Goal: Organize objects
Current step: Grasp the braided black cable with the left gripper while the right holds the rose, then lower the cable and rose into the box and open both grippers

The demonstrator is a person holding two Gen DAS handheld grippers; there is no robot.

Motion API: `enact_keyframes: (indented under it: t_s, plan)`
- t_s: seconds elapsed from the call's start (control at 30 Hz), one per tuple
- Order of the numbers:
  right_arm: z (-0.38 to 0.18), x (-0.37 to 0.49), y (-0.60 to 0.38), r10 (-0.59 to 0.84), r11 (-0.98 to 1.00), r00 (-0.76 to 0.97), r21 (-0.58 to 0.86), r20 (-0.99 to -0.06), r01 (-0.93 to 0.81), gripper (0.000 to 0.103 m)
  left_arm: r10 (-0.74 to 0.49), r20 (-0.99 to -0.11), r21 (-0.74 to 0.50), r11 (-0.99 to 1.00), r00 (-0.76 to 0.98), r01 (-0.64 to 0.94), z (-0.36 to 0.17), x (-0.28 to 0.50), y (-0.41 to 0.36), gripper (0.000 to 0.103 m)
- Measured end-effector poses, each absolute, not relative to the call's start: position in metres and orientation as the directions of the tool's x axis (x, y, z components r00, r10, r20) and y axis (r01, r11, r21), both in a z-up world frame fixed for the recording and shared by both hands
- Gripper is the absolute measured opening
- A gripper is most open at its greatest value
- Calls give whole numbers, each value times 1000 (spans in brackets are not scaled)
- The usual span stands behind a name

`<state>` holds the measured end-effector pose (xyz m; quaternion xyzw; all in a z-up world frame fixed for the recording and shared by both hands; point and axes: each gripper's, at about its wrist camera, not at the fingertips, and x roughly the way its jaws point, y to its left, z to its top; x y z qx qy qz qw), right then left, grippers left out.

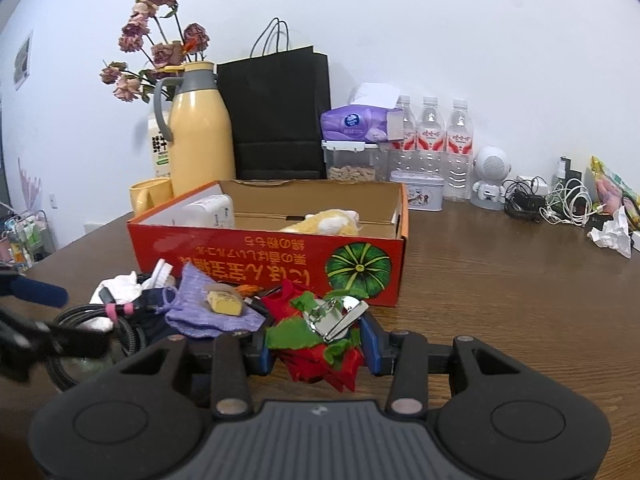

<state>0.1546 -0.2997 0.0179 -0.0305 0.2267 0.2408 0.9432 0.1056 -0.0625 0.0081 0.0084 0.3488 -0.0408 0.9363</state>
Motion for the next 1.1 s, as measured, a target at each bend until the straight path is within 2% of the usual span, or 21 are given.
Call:
enact_keyframes:
  t_s: [0.2, 0.5, 0.53, 0.6, 1.1]
  plan:
    - [19, 150, -302, 463, 873, 777, 66, -425, -484, 40, -15, -699, 57, 995, 715, 77, -5, 114, -77, 103]
    - [18, 149, -302, 481, 864, 769, 78, -422, -497, 40, 80, -695, 209, 973, 715, 95, -21, 118, -96, 103]
    - [18, 149, -302, 482, 864, 768, 78, -421, -498, 40, 82, -692, 213, 972, 717, 95, -21, 118, -95, 102]
    - [17, 148, -302, 482, 863, 767, 77, -423, -499, 40, 85, -684, 217, 972, 724, 90, -22, 117, -95, 91]
    - [15, 149, -299, 467, 869, 767, 66, -441, -491, 41, -4, -602, 128, 987, 798, 101, -4, 101, -79, 89]
